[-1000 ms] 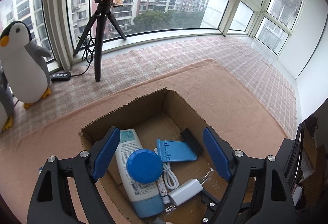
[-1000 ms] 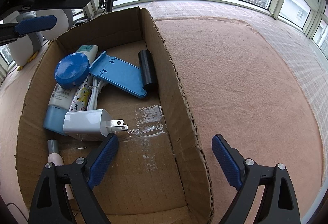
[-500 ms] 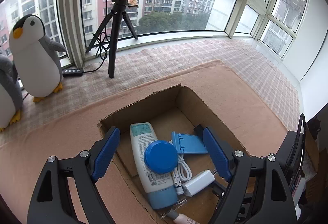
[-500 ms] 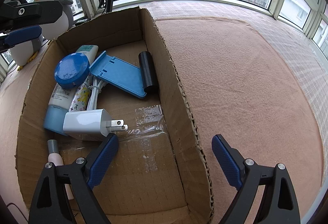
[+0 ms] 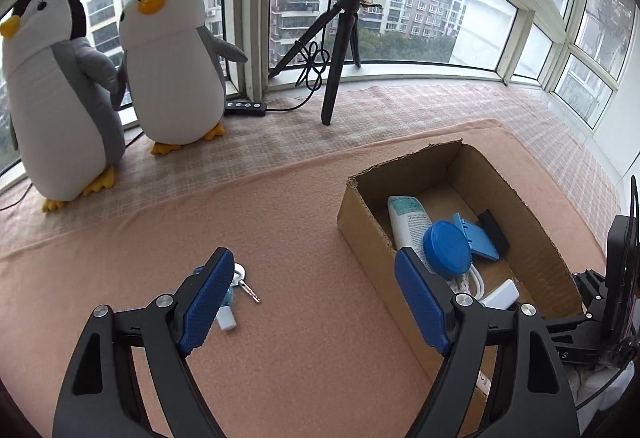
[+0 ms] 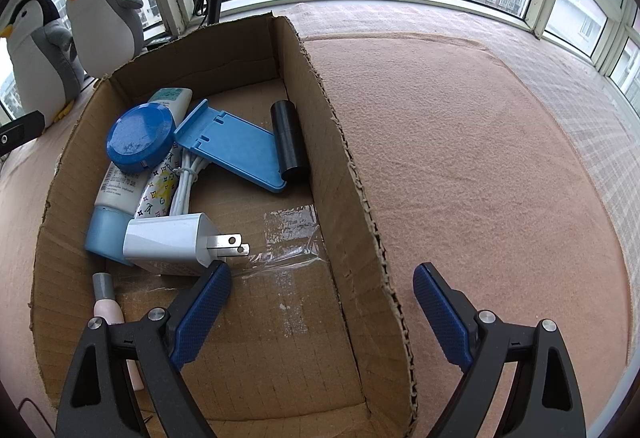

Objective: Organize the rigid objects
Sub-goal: 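Move the left tool to the blue keychain bottle, then close the left gripper on the keychain bottle and lift it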

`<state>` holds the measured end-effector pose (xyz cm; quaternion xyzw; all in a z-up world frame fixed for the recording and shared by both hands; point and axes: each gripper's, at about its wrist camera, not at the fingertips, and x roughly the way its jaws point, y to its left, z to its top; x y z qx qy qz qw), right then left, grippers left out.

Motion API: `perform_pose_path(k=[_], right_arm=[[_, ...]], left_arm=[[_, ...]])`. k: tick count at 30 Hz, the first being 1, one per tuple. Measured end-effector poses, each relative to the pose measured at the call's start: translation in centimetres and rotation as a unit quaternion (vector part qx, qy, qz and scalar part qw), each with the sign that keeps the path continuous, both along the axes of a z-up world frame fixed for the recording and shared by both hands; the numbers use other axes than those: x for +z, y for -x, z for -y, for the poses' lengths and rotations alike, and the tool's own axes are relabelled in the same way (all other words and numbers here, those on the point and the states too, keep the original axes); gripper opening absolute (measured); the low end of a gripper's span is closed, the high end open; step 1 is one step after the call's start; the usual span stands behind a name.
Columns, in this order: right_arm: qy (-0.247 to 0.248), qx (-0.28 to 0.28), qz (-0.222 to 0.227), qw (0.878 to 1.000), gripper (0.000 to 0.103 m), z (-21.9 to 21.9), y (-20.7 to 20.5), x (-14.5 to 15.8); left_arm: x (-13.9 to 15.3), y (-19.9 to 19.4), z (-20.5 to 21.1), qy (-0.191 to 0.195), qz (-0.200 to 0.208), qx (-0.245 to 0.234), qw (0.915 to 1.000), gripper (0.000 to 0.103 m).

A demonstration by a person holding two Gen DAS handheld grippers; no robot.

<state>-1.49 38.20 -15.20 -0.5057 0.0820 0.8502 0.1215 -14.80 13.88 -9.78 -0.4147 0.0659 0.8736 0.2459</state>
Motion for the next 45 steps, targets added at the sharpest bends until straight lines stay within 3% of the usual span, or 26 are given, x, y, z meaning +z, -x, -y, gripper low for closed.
perform_pose_path(k=[6, 11, 27, 32, 40, 45], right_arm=[[0.000, 0.000, 0.000, 1.000, 0.090, 0.0, 0.0, 0.0], [0.000, 0.000, 0.000, 1.000, 0.090, 0.0, 0.0, 0.0], [0.000, 0.000, 0.000, 1.000, 0.090, 0.0, 0.0, 0.0], [0.000, 0.000, 0.000, 1.000, 0.090, 0.0, 0.0, 0.0], [0.000, 0.000, 0.000, 1.000, 0.090, 0.0, 0.0, 0.0], [0.000, 0.000, 0.000, 1.000, 0.090, 0.0, 0.0, 0.0]], left_arm=[[-2.0, 1.8, 4.1, 0.017, 0.013, 0.045, 0.9987, 0.080], [-3.4, 2.8, 5.6, 0.030, 0.023, 0.061, 0.9974, 0.071], [-6.0, 4.7, 5.5, 0.035, 0.061, 0.069, 0.9952, 0.051], [-6.2, 4.7, 5.0, 0.036, 0.061, 0.066, 0.9953, 0.048], [-6.3, 4.6, 4.8, 0.040, 0.059, 0.059, 0.9957, 0.032], [-6.3, 4.0, 4.9, 0.046, 0.052, 0.054, 0.9961, 0.032]])
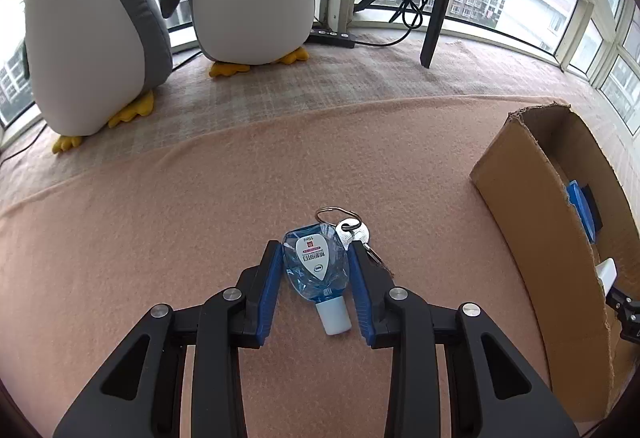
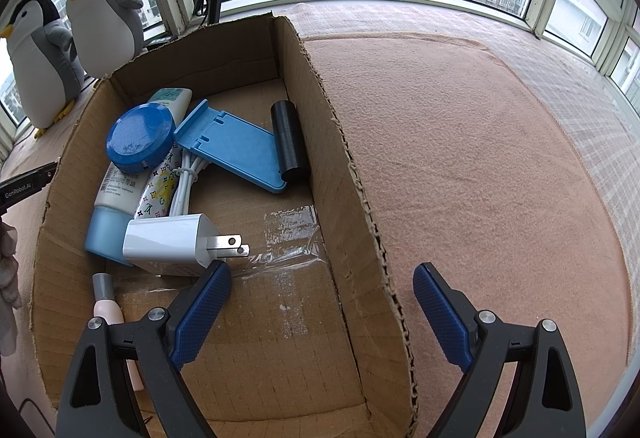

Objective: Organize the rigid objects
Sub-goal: 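Close the left gripper on the keychain bottle and lift it, then carry the bottle over the box and open the left gripper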

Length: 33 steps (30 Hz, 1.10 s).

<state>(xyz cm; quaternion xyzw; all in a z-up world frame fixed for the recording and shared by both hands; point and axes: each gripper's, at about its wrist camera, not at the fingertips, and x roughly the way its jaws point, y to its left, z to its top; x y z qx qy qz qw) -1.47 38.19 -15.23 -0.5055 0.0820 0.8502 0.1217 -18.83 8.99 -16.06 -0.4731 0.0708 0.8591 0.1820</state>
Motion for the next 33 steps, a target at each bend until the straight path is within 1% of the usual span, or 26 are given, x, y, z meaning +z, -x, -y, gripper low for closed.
perform_pose_path(k=[9, 13, 19, 22, 27, 33], right_arm=[[0.000, 0.000, 0.000, 1.000, 0.090, 0.0, 0.0, 0.0], [0.000, 0.000, 0.000, 1.000, 0.090, 0.0, 0.0, 0.0], [0.000, -0.001, -0.001, 1.000, 0.090, 0.0, 0.0, 0.0], [0.000, -0.001, -0.001, 1.000, 0.090, 0.0, 0.0, 0.0], [0.000, -0.001, -0.001, 1.000, 0.090, 0.0, 0.0, 0.0], [0.000, -0.001, -0.001, 1.000, 0.090, 0.0, 0.0, 0.0]], left_arm=[[0.2, -1.5, 0.7, 0.008, -0.008, -0.005, 0.9999, 0.032], [0.7, -2.2, 0.9, -0.001, -0.010, -0.006, 0.9999, 0.031], [2.2, -3.2, 0.6, -0.010, -0.027, -0.016, 0.9994, 0.031], [2.7, -3.3, 0.5, -0.020, -0.027, -0.018, 0.9993, 0.031], [4.5, -3.9, -0.3, -0.038, -0.041, -0.034, 0.9979, 0.031], [7.2, -4.6, -2.2, -0.062, -0.061, -0.060, 0.9944, 0.031]])
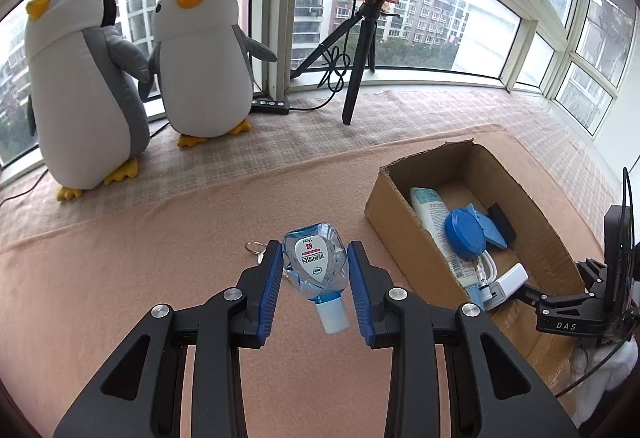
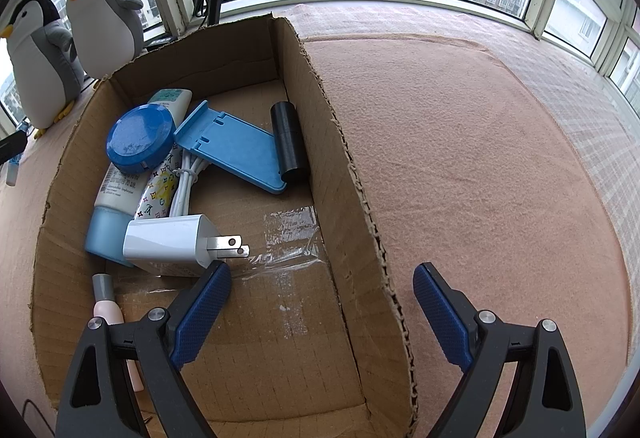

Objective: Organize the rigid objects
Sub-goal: 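Carry the bottle over the box and open the left gripper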

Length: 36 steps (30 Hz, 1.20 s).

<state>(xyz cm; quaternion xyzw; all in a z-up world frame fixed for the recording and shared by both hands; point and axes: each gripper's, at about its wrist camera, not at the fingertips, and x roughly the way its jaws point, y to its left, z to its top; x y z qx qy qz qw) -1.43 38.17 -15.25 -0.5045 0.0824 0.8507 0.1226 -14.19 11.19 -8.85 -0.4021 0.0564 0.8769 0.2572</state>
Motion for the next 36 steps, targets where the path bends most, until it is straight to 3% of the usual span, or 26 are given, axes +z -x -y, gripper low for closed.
perform_pose_path(k=[11, 21, 36], right_arm=[[0.000, 0.000, 0.000, 1.000, 0.090, 0.0, 0.0, 0.0], [0.000, 0.000, 0.000, 1.000, 0.090, 0.0, 0.0, 0.0], [0.000, -0.001, 0.000, 1.000, 0.090, 0.1, 0.0, 0.0]], left_arm=[[2.9, -0.2, -6.6, -0.026, -0.022, -0.059, 0.9977, 0.031], [2.0, 0.2, -12.6, -0.021, -0.005, -0.090, 0.9957, 0.031], [1.4, 0.4, -15.0, -0.008, 0.003, -0.097, 0.9953, 0.032]])
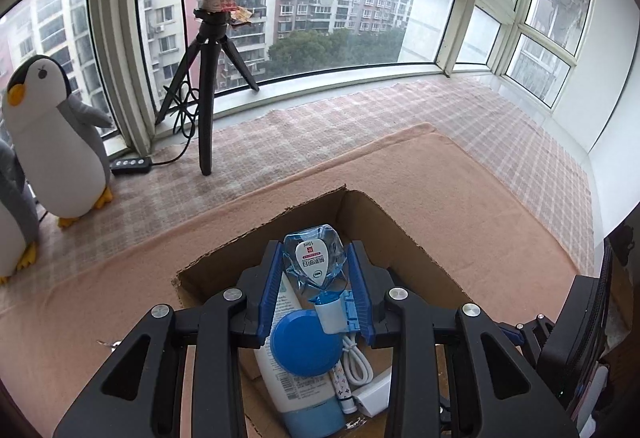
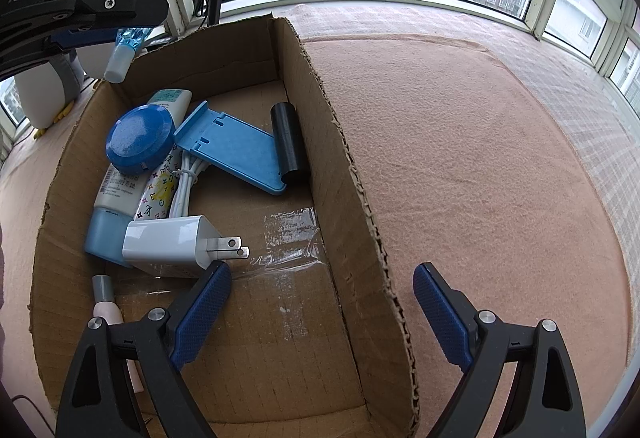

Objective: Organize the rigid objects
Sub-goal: 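Carry the bottle over the box and open the left gripper, then move the left tool to the keys on the carpet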

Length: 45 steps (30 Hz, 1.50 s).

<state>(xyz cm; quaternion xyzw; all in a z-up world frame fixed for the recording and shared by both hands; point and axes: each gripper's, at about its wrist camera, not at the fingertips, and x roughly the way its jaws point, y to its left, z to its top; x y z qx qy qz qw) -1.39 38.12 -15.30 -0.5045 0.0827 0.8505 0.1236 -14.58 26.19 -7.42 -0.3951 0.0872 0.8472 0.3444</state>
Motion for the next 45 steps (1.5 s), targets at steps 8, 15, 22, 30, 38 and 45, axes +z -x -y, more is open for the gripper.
perform_pose_path(k=[8, 15, 22, 30, 38, 45], right_arm=[[-0.001, 0.001, 0.000, 1.000, 0.090, -0.1, 0.1, 0.0], [0.000, 0.001, 0.000, 1.000, 0.090, 0.0, 0.1, 0.0], [-0.001, 0.001, 0.001, 1.000, 0.090, 0.0, 0.1, 0.0], [-0.001, 0.001, 0.000, 1.000, 0.090, 0.0, 0.1, 0.0], [0.000, 0.000, 0.000, 1.000, 0.090, 0.0, 0.1, 0.0], [0.002, 0.000, 0.000, 1.000, 0.090, -0.1, 0.3, 0.0]], left_arm=[[0.5, -0.3, -0.1, -0.005, -0.004, -0.004, 1.0000, 0.076], [0.4, -0.1, 0.0, -0.005, -0.001, -0.001, 1.0000, 0.076], [0.5, 0.1, 0.7, -0.007, 0.003, 0.009, 0.9999, 0.076], [0.2, 0.8, 4.1, -0.005, 0.009, 0.034, 0.9994, 0.076], [-1.4, 2.0, 10.8, 0.004, 0.013, 0.100, 0.9949, 0.076], [-4.6, 4.0, 16.4, -0.008, 0.066, 0.177, 0.9820, 0.076]])
